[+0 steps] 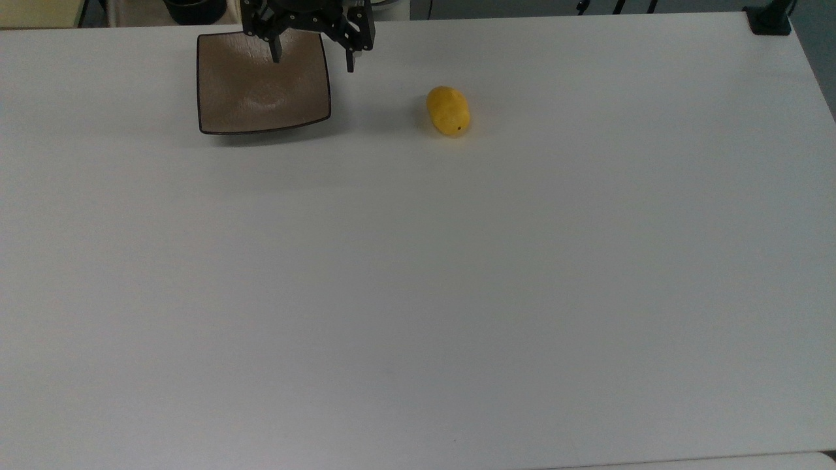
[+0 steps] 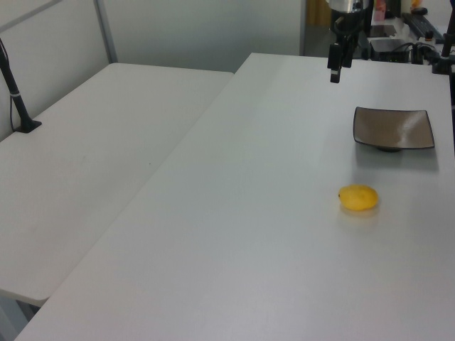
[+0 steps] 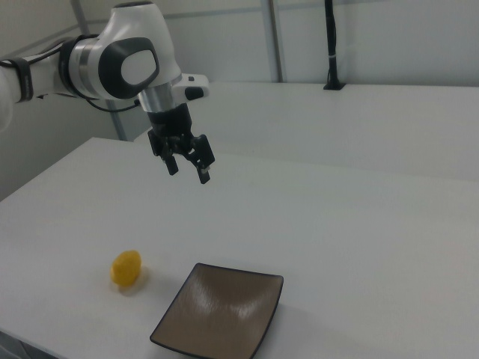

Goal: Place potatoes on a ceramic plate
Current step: 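Move the open gripper from above the plate toward the yellow potato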

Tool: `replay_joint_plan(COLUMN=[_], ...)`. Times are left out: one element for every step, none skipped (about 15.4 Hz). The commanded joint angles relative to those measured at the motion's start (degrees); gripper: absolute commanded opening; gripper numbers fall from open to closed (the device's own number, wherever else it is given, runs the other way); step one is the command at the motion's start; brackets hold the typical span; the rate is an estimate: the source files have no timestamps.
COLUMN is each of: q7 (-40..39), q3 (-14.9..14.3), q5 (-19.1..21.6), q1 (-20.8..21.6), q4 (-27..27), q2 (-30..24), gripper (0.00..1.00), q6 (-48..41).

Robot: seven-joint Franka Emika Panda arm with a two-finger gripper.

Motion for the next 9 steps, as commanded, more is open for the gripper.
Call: replay_joint_plan(q7=[3.2, 5.9, 8.2, 10.2, 12.2, 13.9, 15.7, 17.3, 18.1], q3=[0.5, 1.0, 1.8, 2.9, 3.4, 3.6, 3.8, 4.1, 4.4], q5=[0.0, 0.1, 0.1, 0.1, 0.1, 0.1, 0.3, 1.0, 1.5], q1=[0.5, 0.6, 0.6, 0.6, 0.6, 0.8, 1.2, 1.8, 1.9], q4=[-3.8, -4.7, -5.5, -6.5, -7.4, -7.8, -8.0, -8.4, -8.9], q2=[-1.2, -1.2, -1.2, -1.0, -1.0, -0.9, -0.9, -0.7, -0.8], gripper=[1.00, 1.00, 1.00, 1.00, 1.00, 1.00, 1.00, 1.00, 1.00], q6=[5.1, 6.8, 8.2, 9.3, 10.1, 10.2, 10.2, 10.2, 10.3])
